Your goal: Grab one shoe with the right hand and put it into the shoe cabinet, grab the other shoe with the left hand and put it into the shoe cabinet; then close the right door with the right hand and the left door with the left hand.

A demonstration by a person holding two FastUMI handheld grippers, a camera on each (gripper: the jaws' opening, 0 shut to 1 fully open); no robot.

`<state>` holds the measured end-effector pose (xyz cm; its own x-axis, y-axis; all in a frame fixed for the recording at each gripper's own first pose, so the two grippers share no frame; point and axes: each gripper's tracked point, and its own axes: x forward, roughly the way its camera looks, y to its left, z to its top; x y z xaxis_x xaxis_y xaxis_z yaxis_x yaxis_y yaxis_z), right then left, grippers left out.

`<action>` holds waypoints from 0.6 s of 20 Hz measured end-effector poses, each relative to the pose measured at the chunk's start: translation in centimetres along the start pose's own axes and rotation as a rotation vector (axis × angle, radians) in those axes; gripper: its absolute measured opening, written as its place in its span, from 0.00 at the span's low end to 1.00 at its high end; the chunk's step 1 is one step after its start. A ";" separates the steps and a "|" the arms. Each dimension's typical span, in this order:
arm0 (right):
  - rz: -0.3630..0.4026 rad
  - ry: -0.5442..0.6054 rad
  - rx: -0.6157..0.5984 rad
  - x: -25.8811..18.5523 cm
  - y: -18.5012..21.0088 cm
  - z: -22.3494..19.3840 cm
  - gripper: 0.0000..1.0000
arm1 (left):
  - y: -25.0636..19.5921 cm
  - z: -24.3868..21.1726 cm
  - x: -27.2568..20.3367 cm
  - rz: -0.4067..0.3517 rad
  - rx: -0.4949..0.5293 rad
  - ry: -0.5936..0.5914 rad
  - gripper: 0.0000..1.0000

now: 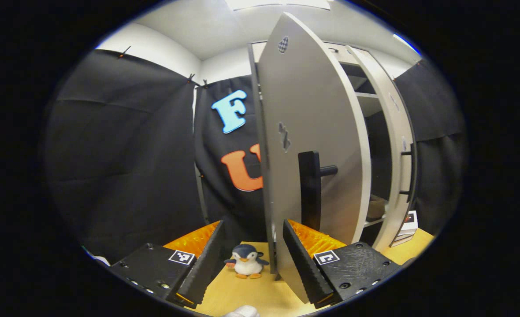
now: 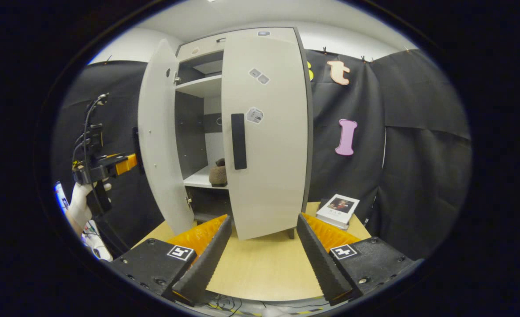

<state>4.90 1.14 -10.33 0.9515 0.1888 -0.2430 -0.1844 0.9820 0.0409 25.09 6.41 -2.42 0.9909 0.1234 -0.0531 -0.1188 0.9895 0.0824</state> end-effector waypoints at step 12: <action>-0.061 -0.030 0.025 -1.1 -3.9 1.3 0.98 | -5.4 0.8 -0.6 -0.067 -0.044 0.013 0.96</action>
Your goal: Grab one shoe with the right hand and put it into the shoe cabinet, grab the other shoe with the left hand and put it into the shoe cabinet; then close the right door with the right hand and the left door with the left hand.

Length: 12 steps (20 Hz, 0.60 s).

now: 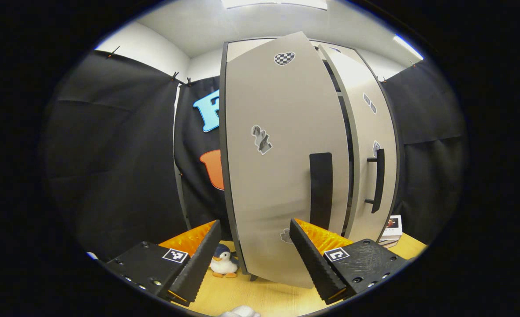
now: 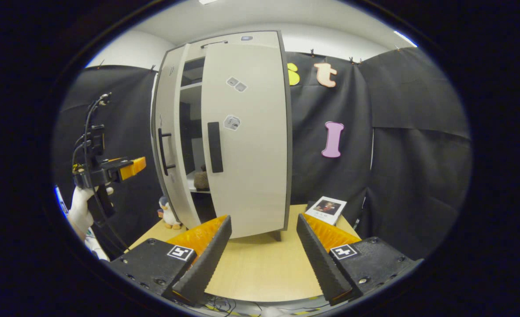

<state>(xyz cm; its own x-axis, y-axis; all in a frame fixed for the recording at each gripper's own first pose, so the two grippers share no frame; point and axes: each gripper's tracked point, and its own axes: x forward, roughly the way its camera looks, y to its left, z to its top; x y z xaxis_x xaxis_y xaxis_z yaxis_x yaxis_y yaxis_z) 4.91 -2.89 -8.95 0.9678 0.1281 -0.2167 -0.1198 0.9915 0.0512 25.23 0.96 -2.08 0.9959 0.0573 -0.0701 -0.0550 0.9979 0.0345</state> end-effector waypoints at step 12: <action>-0.022 -0.093 -0.005 -1.2 1.6 2.8 0.98 | -3.5 1.0 -9.0 -0.118 -0.045 0.011 0.96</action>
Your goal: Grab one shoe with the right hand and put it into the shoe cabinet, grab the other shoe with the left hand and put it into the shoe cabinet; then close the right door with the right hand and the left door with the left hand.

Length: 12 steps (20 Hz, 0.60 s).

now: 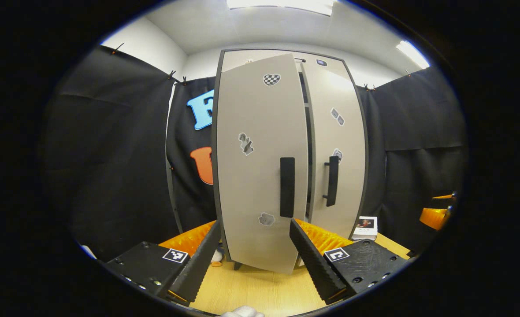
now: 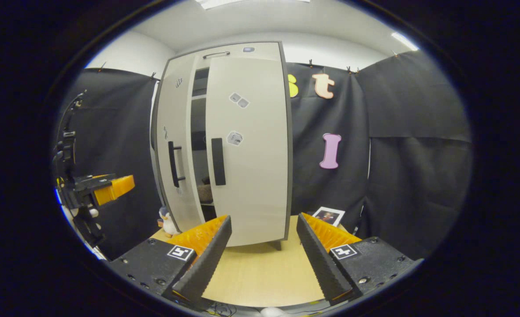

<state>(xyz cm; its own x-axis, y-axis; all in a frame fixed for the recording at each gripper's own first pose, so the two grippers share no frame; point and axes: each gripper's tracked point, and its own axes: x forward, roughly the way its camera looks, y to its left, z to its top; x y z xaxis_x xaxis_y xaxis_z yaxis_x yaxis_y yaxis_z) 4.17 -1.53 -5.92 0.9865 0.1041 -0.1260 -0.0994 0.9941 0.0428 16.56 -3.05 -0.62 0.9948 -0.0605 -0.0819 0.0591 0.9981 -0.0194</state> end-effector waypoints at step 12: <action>-0.052 -0.037 0.011 -1.6 0.5 0.2 0.98 | 0.3 -1.4 -6.8 0.003 0.028 -0.003 1.00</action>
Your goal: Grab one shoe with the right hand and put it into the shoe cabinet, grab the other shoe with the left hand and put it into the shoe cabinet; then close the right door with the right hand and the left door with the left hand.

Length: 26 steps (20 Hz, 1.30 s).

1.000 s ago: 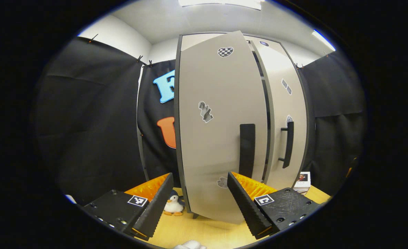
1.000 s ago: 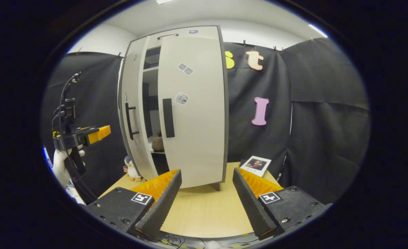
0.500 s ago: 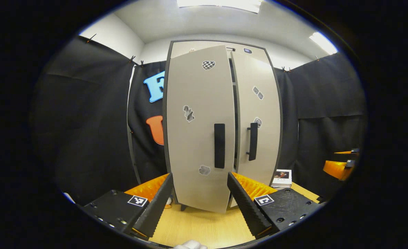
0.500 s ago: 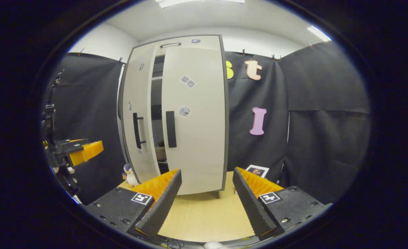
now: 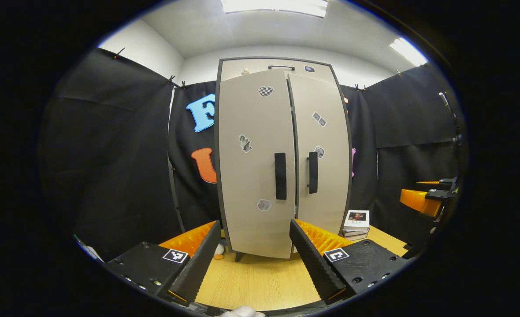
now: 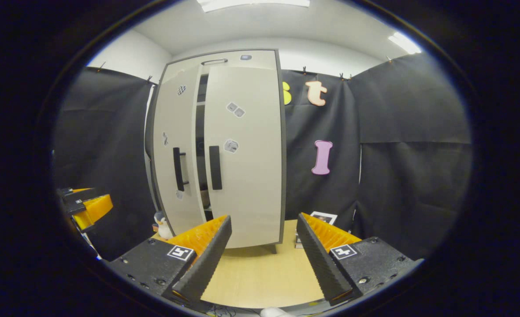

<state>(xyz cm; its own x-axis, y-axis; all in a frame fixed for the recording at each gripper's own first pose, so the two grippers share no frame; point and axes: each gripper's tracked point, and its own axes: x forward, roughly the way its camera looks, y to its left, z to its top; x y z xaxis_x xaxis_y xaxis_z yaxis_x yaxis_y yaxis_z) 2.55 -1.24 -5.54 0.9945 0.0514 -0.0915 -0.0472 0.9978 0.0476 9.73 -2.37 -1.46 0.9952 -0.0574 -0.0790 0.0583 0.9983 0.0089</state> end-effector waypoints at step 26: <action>0.034 -0.024 -0.017 -1.4 2.7 0.7 0.98 | 0.4 1.1 -0.9 0.003 0.015 -0.044 0.96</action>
<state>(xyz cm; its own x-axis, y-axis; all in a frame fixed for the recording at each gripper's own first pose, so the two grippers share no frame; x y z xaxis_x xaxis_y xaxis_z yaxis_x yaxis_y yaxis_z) 1.06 1.32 -4.55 0.9942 0.0846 -0.0662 -0.0825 0.9960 0.0335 8.94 -1.95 -0.26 0.9978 -0.0557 -0.0349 0.0566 0.9981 0.0244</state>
